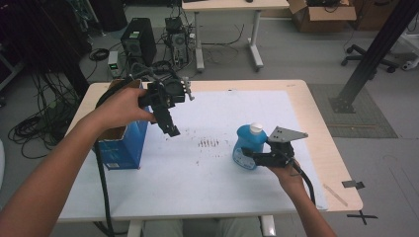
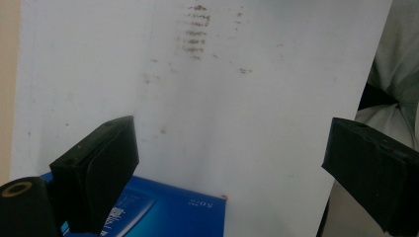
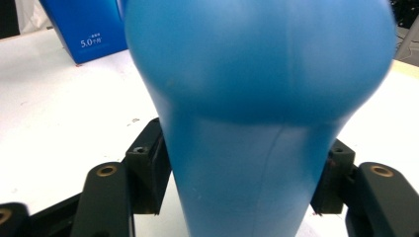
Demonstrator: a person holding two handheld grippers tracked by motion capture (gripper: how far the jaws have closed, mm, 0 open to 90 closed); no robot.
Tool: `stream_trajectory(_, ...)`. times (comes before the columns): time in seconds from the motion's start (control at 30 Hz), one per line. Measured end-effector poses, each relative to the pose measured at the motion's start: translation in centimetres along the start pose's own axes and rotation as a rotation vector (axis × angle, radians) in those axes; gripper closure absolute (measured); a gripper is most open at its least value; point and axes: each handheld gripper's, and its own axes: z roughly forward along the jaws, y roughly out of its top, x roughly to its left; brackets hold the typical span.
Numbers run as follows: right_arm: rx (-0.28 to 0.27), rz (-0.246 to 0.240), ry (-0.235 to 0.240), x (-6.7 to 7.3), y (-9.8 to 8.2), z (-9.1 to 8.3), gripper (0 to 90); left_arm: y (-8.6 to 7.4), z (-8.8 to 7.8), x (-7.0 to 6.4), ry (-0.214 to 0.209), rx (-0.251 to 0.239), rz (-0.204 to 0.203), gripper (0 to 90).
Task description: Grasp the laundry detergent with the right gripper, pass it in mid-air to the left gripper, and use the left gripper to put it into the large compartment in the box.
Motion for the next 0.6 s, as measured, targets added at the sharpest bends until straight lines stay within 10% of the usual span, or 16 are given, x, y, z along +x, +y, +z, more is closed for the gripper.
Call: stream_trajectory(0.6,0.002,-0.035,-0.004,0.22,0.20,-0.08,42.7,0.10,-0.03,-0.03,0.000,-0.004,0.000,7.2)
